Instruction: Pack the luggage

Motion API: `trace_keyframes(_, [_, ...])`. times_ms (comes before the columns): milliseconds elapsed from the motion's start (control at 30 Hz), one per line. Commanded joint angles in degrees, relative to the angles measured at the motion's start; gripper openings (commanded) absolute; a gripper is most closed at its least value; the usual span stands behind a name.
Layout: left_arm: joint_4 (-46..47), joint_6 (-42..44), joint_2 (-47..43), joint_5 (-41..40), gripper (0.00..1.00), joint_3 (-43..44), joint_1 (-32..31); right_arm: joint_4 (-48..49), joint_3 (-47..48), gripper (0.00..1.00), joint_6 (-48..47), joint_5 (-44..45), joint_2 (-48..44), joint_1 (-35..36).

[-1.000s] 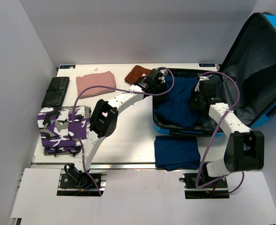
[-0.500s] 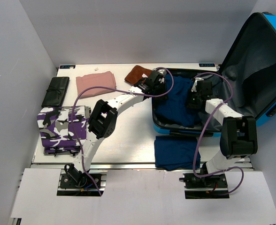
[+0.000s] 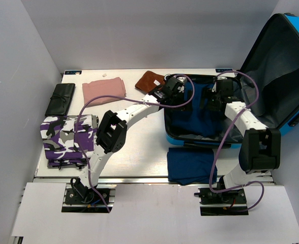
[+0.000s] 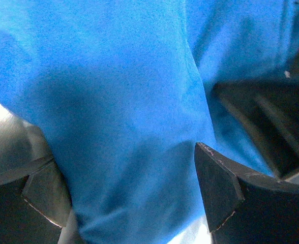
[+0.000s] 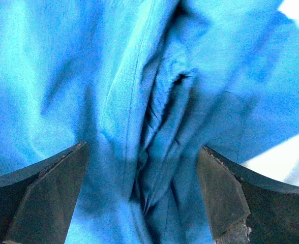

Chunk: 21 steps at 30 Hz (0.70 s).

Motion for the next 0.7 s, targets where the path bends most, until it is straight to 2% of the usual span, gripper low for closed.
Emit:
trace_keyframes(0, [-5.5,0.9,-10.4,-3.3,0.98,3.0,0.0,-1.9,4.6,0.89,3.8,7.1,-4.1,-0.8])
trace_keyframes(67, [-7.8,1.6,-12.9,-4.2,0.98,3.2,0.0,-4.9,5.5,0.89,6.8,10.5,-4.0,-2.3])
trace_keyframes(133, [-9.5,1.9,-14.6,-8.2,0.98,3.0,0.0,-5.6,5.7,0.89,7.7,10.4,-3.7,-3.0])
trace_keyframes(333, [-10.7,1.9,-21.9,-12.5,0.98,-2.4,1.2,-6.7,7.7,0.89,7.1,8.9,-0.7,-7.4])
trace_keyframes(667, [-15.1,3.0,-23.9,-16.4,0.98,-7.1,2.3,-0.1,5.7,0.89,5.6,-2.2,7.4,-11.0])
